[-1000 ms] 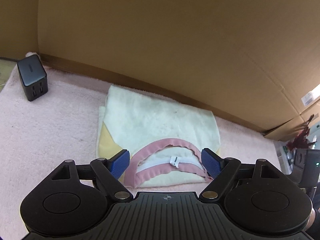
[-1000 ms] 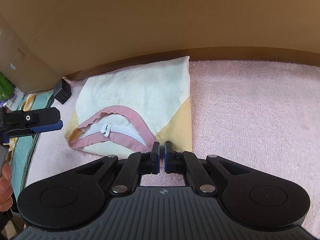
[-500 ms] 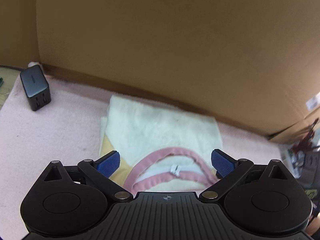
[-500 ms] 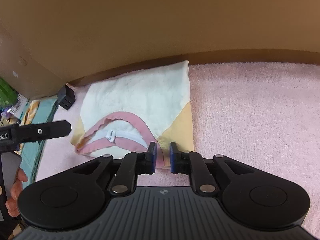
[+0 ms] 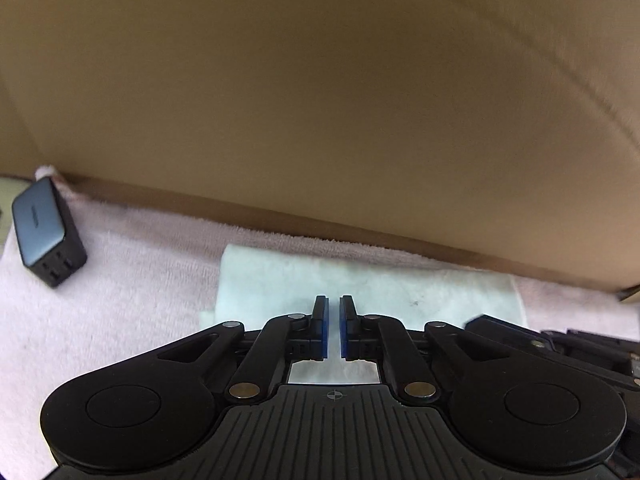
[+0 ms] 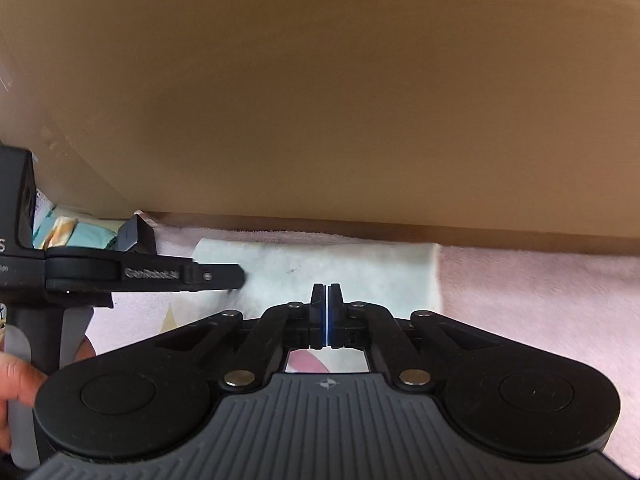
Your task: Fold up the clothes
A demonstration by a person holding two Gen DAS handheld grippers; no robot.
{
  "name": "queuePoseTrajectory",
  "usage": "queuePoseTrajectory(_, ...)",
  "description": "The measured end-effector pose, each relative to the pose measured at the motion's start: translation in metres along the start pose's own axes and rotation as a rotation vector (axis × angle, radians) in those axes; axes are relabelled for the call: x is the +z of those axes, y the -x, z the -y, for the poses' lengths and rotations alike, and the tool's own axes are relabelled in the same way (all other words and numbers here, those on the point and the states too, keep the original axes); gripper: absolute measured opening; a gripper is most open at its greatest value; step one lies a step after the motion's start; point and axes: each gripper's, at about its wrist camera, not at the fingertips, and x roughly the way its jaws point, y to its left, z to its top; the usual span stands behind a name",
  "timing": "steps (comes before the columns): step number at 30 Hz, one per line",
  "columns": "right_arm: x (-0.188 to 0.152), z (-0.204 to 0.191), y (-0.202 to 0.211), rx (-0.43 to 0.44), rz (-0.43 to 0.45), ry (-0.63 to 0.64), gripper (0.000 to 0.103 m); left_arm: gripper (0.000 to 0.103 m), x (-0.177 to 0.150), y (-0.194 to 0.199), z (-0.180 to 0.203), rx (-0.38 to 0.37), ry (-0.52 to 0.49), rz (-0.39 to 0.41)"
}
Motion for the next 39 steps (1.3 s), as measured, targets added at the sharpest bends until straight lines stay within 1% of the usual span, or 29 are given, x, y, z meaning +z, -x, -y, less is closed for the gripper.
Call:
queuePoseTrajectory(2, 0.002, -0.008, -0.016, -0.003, -0.023, 0.029, 0.001, 0.012, 0.002, -0.008, 0.003, 0.035, -0.020, -0.005)
queuePoseTrajectory(3, 0.002, -0.010, -0.022, -0.011, -0.034, 0.040, 0.001, 0.012, 0.002, -0.012, 0.004, 0.052, -0.031, -0.008)
queuePoseTrajectory(4, 0.000, -0.008, -0.025, -0.021, -0.032, 0.037, 0.000, 0.008, 0.003, -0.017, 0.006, 0.070, -0.041, -0.011)
queuePoseTrajectory(6, -0.004, -0.004, -0.029, -0.048, -0.024, 0.022, 0.000, 0.007, 0.005, -0.025, 0.008, 0.105, -0.061, -0.016)
queuePoseTrajectory(8, -0.007, 0.006, -0.020, -0.107, 0.005, -0.031, 0.000, 0.007, 0.005, -0.027, 0.009, 0.111, -0.064, -0.009)
queuePoseTrajectory(10, -0.008, 0.016, -0.011, -0.117, 0.030, -0.093, 0.000, 0.012, 0.006, -0.028, 0.010, 0.115, -0.066, -0.001)
queuePoseTrajectory(12, -0.007, 0.014, -0.002, -0.116, 0.070, -0.087, 0.000, 0.028, 0.006, -0.029, 0.011, 0.120, -0.069, 0.007)
queuePoseTrajectory(14, -0.003, 0.004, -0.001, -0.067, 0.093, -0.059, 0.000, 0.028, 0.007, -0.030, 0.012, 0.124, -0.071, 0.015)
queuePoseTrajectory(16, 0.002, -0.008, -0.011, -0.036, 0.074, -0.028, 0.000, 0.028, 0.007, -0.031, 0.013, 0.129, -0.073, 0.022)
queuePoseTrajectory(17, 0.004, -0.013, -0.019, -0.030, 0.052, -0.015, 0.000, 0.028, 0.007, -0.032, 0.014, 0.131, -0.074, 0.026)
queuePoseTrajectory(19, 0.003, -0.014, -0.033, -0.050, 0.017, -0.007, 0.000, 0.028, 0.008, -0.033, 0.015, 0.136, -0.076, 0.034)
queuePoseTrajectory(20, 0.001, -0.010, -0.036, -0.067, 0.013, -0.015, 0.000, 0.023, 0.008, -0.034, 0.015, 0.138, -0.077, 0.038)
queuePoseTrajectory(22, -0.002, 0.008, -0.029, -0.107, 0.032, -0.071, 0.000, 0.018, 0.008, -0.034, 0.013, 0.145, -0.078, 0.041)
queuePoseTrajectory(24, -0.006, 0.027, -0.020, -0.138, 0.053, -0.129, 0.000, 0.020, 0.007, -0.029, 0.009, 0.167, -0.076, 0.046)
queuePoseTrajectory(25, -0.009, 0.037, -0.012, -0.132, 0.066, -0.164, 0.000, 0.020, 0.007, -0.026, 0.007, 0.184, -0.076, 0.052)
queuePoseTrajectory(26, -0.012, 0.044, -0.005, -0.141, 0.081, -0.189, 0.000, 0.021, 0.006, -0.022, 0.006, 0.202, -0.075, 0.058)
queuePoseTrajectory(27, -0.014, 0.047, 0.004, -0.184, 0.098, -0.195, 0.000, 0.028, 0.005, -0.016, 0.006, 0.229, -0.076, 0.074)
queuePoseTrajectory(28, -0.017, 0.049, 0.012, -0.208, 0.115, -0.208, 0.003, 0.029, 0.003, -0.009, 0.005, 0.240, -0.071, 0.093)
queuePoseTrajectory(30, -0.023, 0.056, 0.029, -0.183, 0.148, -0.266, 0.004, 0.039, -0.002, 0.009, 0.001, 0.219, -0.026, 0.126)
queuePoseTrajectory(31, -0.026, 0.056, 0.037, -0.168, 0.157, -0.280, 0.005, 0.044, -0.007, 0.015, 0.001, 0.199, -0.009, 0.128)
queuePoseTrajectory(32, -0.030, 0.052, 0.042, -0.149, 0.150, -0.266, 0.005, 0.046, -0.012, 0.021, 0.001, 0.179, 0.007, 0.129)
queuePoseTrajectory(34, -0.038, 0.040, 0.047, -0.111, 0.121, -0.215, 0.005, 0.049, -0.030, 0.029, 0.004, 0.179, -0.023, 0.120)
queuePoseTrajectory(35, -0.043, 0.033, 0.048, -0.099, 0.098, -0.187, 0.005, 0.049, -0.039, 0.027, 0.007, 0.191, -0.050, 0.104)
queuePoseTrajectory(36, -0.049, 0.028, 0.046, -0.095, 0.068, -0.162, 0.005, 0.049, -0.041, 0.012, 0.018, 0.200, -0.069, 0.082)
queuePoseTrajectory(37, -0.057, 0.026, 0.043, -0.102, 0.034, -0.146, 0.005, 0.049, -0.049, 0.007, 0.017, 0.206, -0.073, 0.069)
queuePoseTrajectory(38, -0.064, 0.027, 0.042, -0.109, 0.012, -0.147, 0.005, 0.045, -0.058, 0.004, 0.016, 0.211, -0.077, 0.057)
queuePoseTrajectory(39, -0.071, 0.031, 0.043, -0.103, 0.011, -0.162, 0.002, 0.047, -0.067, 0.000, 0.014, 0.216, -0.080, 0.045)
